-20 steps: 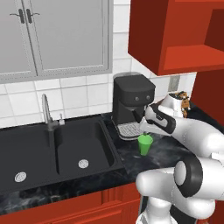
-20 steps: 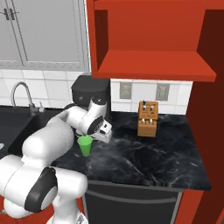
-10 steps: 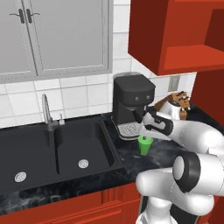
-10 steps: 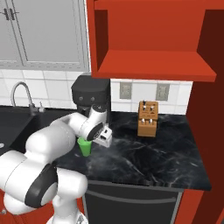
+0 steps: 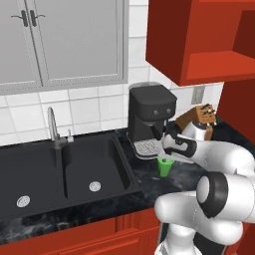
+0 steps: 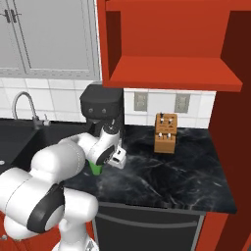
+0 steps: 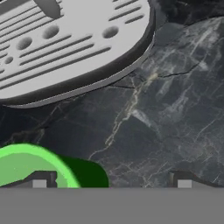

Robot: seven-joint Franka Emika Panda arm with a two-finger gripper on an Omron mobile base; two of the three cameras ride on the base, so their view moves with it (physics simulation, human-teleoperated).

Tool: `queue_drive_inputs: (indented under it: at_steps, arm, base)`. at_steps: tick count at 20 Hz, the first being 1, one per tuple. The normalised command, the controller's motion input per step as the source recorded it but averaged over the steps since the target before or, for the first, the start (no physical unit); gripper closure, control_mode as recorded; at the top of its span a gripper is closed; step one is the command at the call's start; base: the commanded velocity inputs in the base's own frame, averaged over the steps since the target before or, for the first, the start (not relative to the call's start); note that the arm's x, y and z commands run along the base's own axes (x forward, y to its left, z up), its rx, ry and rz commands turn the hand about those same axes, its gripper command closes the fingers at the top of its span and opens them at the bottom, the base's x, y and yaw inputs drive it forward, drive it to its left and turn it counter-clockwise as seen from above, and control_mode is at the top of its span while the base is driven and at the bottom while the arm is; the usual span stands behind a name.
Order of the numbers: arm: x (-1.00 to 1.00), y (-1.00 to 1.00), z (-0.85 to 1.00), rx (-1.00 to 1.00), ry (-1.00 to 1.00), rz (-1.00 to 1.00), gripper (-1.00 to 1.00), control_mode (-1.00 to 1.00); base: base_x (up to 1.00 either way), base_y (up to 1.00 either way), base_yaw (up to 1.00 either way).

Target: Move the cup from next to the sink to the open cabinet. Then, move the bowl with the tomato to the fridge to clear the area for faucet cleaning.

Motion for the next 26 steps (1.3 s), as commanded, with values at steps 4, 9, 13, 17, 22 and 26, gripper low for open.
queue_drive_inputs:
  at_steps: [4,9,13,17,22,26]
  arm:
    - [0.00,0.00,-0.07,0.00,-0.01,0.00,1.00,-1.00]
    - [0.00,0.00,0.00,0.00,0.00,0.00,1.00,-1.00]
    - [-0.06,0.00,0.06,0.00,-0.05,0.00,1.00,-1.00]
    - [-0.17,0.00,0.17,0.00,-0.05,0.00,1.00,-1.00]
    - [-0.57,-0.08,0.89,0.00,-0.35,-0.04,1.00,-1.00]
    - [-0.87,-0.30,1.00,-0.04,-0.36,-0.17,1.00,-1.00]
  base:
    - [0.00,0.00,0.00]
    - [0.00,0.00,0.00]
    - [0.00,0.00,0.00]
    - [0.00,0.00,0.00]
    - [0.00,0.00,0.00]
    - [0.00,0.00,0.00]
